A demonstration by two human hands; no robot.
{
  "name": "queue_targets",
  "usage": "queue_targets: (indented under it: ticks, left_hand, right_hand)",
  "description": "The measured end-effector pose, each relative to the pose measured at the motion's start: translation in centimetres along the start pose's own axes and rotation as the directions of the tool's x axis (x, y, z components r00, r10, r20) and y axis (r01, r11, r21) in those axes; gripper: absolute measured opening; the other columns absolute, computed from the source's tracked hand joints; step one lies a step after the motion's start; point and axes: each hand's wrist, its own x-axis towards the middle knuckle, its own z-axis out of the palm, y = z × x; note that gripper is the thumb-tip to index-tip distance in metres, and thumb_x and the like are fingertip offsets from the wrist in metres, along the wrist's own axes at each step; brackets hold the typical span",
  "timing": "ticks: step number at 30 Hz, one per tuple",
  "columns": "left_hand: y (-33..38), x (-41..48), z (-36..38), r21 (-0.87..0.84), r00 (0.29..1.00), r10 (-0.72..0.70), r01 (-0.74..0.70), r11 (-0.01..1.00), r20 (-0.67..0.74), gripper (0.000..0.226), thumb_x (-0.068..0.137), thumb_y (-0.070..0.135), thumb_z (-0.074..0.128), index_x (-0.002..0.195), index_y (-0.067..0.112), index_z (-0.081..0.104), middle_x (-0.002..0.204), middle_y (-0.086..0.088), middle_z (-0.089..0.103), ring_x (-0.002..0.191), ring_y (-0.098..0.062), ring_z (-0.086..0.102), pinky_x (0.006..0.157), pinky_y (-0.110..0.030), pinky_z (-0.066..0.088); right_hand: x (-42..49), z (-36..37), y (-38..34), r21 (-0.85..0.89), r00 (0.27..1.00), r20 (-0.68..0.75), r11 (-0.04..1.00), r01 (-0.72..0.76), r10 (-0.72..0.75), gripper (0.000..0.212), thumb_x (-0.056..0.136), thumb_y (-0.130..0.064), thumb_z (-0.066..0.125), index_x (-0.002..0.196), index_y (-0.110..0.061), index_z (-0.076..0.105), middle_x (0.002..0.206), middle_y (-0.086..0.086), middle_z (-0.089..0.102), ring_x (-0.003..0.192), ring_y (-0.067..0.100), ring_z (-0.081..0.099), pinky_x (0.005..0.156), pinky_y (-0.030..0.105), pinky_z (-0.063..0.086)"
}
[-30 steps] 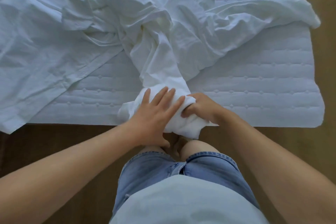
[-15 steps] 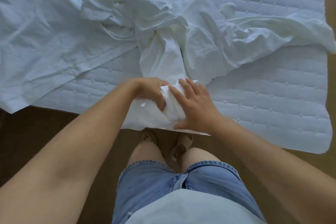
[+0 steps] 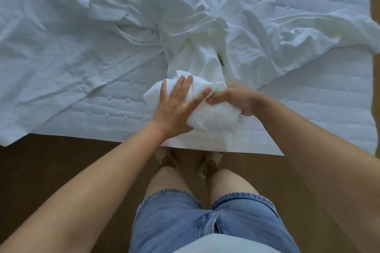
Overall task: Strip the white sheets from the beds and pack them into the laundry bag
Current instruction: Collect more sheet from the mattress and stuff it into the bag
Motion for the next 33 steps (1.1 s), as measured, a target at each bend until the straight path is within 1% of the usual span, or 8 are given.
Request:
queue_targets:
  ticks: [2, 7, 10, 15, 19, 26, 30, 33]
  left_hand:
    - [-1.5, 1.4, 0.0, -0.129, 0.992, 0.099, -0.109, 0.986, -0.080, 0.098, 0.057, 0.052, 0.075, 0.140, 0.024, 0.031, 0.117, -0.019, 0.063, 0.106, -0.037, 0.062, 0.088, -0.054, 0.045]
    - [-1.4, 3.5, -2.6, -0.364, 0.810, 0.152, 0.079, 0.928, 0.566, 0.072, 0.062, 0.039, 0.079, 0.126, 0.031, 0.048, 0.102, 0.006, 0.065, 0.094, -0.021, 0.060, 0.078, -0.035, 0.049]
    - [-2.5, 2.9, -1.4, -0.451, 0.624, 0.179, 0.310, 0.837, 0.761, 0.068, 0.054, 0.040, 0.084, 0.116, 0.033, 0.056, 0.104, 0.008, 0.063, 0.098, -0.017, 0.059, 0.085, -0.037, 0.051]
    - [-5.1, 3.8, 0.6, -0.473, 0.481, 0.227, 0.485, 0.735, 0.847, 0.074, 0.040, 0.044, 0.083, 0.110, 0.036, 0.059, 0.102, 0.009, 0.068, 0.097, -0.017, 0.063, 0.089, -0.043, 0.052]
    - [-6.5, 5.8, 1.0, -0.430, 0.419, 0.233, 0.475, 0.768, 0.878, 0.074, 0.038, 0.048, 0.085, 0.107, 0.036, 0.062, 0.100, 0.006, 0.071, 0.096, -0.021, 0.066, 0.088, -0.044, 0.054]
    - [-3.5, 6.6, 2.7, -0.116, 0.917, -0.169, 0.224, 0.968, 0.361, 0.075, 0.075, 0.050, 0.067, 0.138, 0.020, 0.039, 0.140, -0.007, 0.041, 0.132, -0.027, 0.033, 0.106, -0.043, 0.028]
    - [-2.8, 2.3, 6.7, 0.150, 0.986, 0.067, -0.090, 0.985, 0.152, 0.131, 0.044, 0.057, 0.083, 0.147, 0.018, 0.014, 0.152, -0.020, 0.017, 0.140, -0.033, 0.014, 0.107, -0.062, 0.004]
    - [-5.6, 3.1, 9.4, 0.152, 0.987, 0.099, -0.118, 0.981, 0.129, 0.138, 0.042, 0.060, 0.085, 0.149, 0.026, 0.005, 0.152, -0.023, 0.013, 0.141, -0.036, 0.014, 0.107, -0.065, 0.002]
  right_hand:
    - [-0.5, 0.0, 0.0, 0.092, 0.994, 0.051, 0.991, -0.099, 0.095, 0.050, 0.071, -0.016, 0.077, 0.117, -0.006, 0.059, 0.105, 0.016, 0.070, 0.094, 0.032, 0.069, 0.074, 0.042, 0.058]
    - [-2.6, 1.6, 1.2, 0.065, 0.950, -0.119, 0.957, -0.281, 0.287, 0.027, 0.086, -0.036, 0.066, 0.100, -0.013, 0.062, 0.086, 0.001, 0.070, 0.072, 0.015, 0.067, 0.058, 0.024, 0.051]
    - [-3.0, 3.5, 3.3, -0.282, 0.872, -0.479, 0.958, -0.044, -0.101, 0.052, 0.080, -0.051, 0.068, 0.119, -0.020, 0.052, 0.112, -0.005, 0.050, 0.098, 0.015, 0.052, 0.080, 0.032, 0.047]
    - [-3.0, 6.3, 6.5, -0.956, 0.897, -0.067, 0.285, 0.069, -0.438, 0.123, 0.049, -0.068, 0.078, 0.146, -0.034, 0.010, 0.151, 0.003, -0.001, 0.140, 0.026, -0.003, 0.112, 0.060, 0.008]
    - [0.3, 5.9, 6.9, -0.979, 0.807, -0.027, 0.179, 0.098, -0.590, 0.113, 0.038, -0.063, 0.079, 0.134, -0.018, 0.038, 0.133, 0.017, 0.048, 0.122, 0.037, 0.046, 0.091, 0.062, 0.042]
    - [7.3, 2.2, 5.7, -0.672, 0.929, -0.263, 0.740, 0.018, -0.261, 0.083, 0.069, -0.046, 0.077, 0.142, -0.042, 0.036, 0.134, -0.009, 0.054, 0.121, 0.019, 0.050, 0.088, 0.030, 0.041]
    - [9.3, 0.8, 4.9, -0.723, 0.910, -0.278, 0.691, 0.011, -0.306, 0.085, 0.068, -0.051, 0.076, 0.141, -0.034, 0.037, 0.135, -0.003, 0.044, 0.126, 0.020, 0.040, 0.094, 0.036, 0.040]
    - [9.2, 1.8, 6.1, -0.803, 0.648, -0.442, 0.596, 0.023, -0.620, 0.078, 0.073, -0.037, 0.076, 0.138, -0.013, 0.040, 0.132, 0.016, 0.043, 0.118, 0.037, 0.042, 0.094, 0.048, 0.043]
